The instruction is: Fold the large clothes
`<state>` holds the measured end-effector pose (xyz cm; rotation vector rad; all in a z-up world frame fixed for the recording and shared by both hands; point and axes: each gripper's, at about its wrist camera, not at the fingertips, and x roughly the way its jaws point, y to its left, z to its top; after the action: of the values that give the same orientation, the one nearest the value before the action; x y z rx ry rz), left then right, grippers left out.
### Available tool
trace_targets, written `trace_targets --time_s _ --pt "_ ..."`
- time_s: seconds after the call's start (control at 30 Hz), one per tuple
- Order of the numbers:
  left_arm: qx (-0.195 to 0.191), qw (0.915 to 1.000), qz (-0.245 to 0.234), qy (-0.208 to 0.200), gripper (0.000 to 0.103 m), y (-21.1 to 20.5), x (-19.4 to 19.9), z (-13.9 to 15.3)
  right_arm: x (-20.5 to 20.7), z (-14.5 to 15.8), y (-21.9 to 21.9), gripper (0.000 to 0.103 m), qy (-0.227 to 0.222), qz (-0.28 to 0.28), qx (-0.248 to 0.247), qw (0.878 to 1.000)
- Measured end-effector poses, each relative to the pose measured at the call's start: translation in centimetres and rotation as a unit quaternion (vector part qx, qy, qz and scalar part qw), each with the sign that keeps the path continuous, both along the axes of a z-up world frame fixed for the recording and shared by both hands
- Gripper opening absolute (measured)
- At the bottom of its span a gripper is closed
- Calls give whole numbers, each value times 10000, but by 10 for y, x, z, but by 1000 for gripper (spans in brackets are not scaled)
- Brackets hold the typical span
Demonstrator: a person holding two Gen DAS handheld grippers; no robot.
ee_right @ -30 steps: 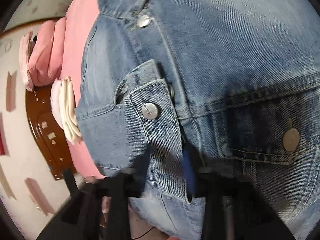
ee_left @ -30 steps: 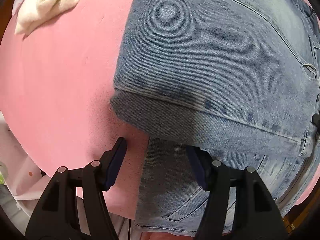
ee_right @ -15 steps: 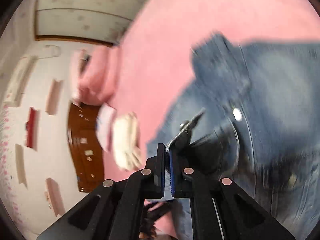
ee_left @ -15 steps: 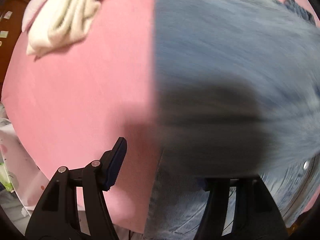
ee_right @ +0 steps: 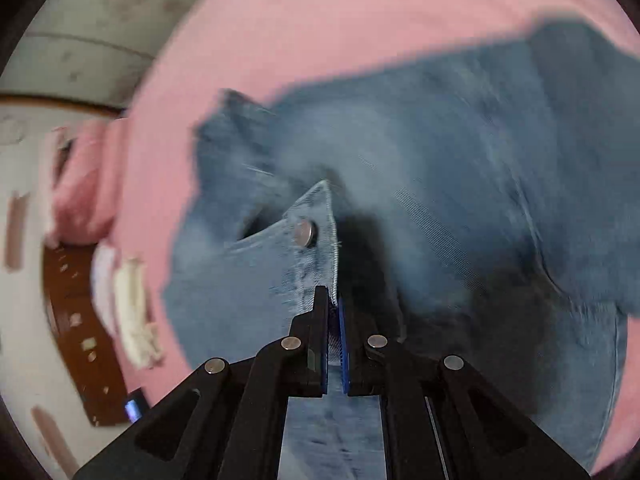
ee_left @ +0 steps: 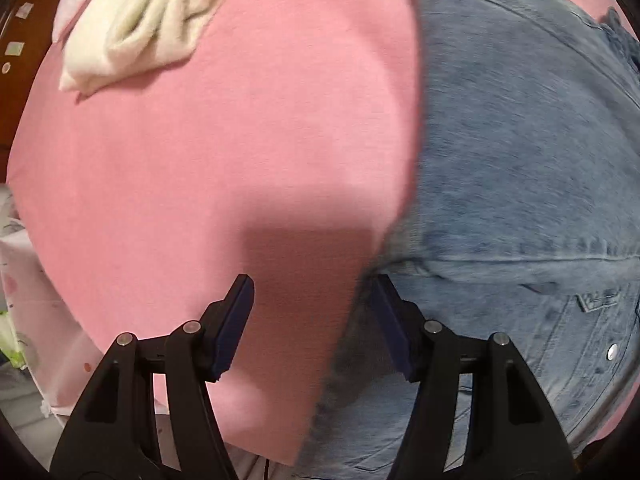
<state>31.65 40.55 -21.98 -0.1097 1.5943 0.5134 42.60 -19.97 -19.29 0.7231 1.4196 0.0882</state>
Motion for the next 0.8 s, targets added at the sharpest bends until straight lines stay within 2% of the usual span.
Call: trace_targets --time_s 0.1,0.13,0.2,0.23,0.27,0.3,0.37,0.5,0.53,0.57,0.63,0.67,0.7,0.77,0.8 --pt "24 9999 127 -86 59 9 1 14 -9 -4 1 5 -2 2 -395 9992" --pt "-51 9997 117 -205 59 13 -4 21 -11 -3 2 10 -60 27 -525 9986" --pt "-231 9992 39 -322 59 10 -5 33 -13 -5 2 29 20 116 -684 9976" --pt "-289 9990 -3 -327 59 8 -5 36 -12 -20 0 54 112 167 -592 9980" --pt "-341 9989 -62 -317 59 5 -5 39 -14 -26 -1 65 147 204 -346 9991" --pt "-354 9989 -83 -312 59 -8 -4 27 -13 -31 0 65 136 236 -152 9995" --pt "-448 9986 -87 -285 59 -14 -8 28 -17 -35 2 65 -18 379 87 9992" --pt "-557 9984 22 -104 59 -33 -25 12 -13 -38 24 65 -280 985 -20 9947" --pt "-556 9984 46 -71 59 -33 -26 11 -10 -38 32 59 -269 1171 -127 9927" --pt "-566 9984 69 -37 59 -32 -27 9 -9 -40 39 39 -239 1358 -364 9898" --pt "-589 9982 117 -14 59 -35 -25 10 -8 -39 52 28 -179 1621 -571 9849" --pt "-605 9981 124 -43 59 -37 -23 13 -8 -37 58 20 -170 1729 -481 9836" --pt "-619 9980 122 -76 59 -37 -22 15 -7 -35 61 17 -127 1749 -401 9837" --pt "-668 9975 110 -201 59 -43 -16 27 -9 -23 64 6 -82 1538 -122 9880" --pt "-719 9968 107 -319 59 -46 -13 37 -12 -15 60 6 -15 1297 84 9915"
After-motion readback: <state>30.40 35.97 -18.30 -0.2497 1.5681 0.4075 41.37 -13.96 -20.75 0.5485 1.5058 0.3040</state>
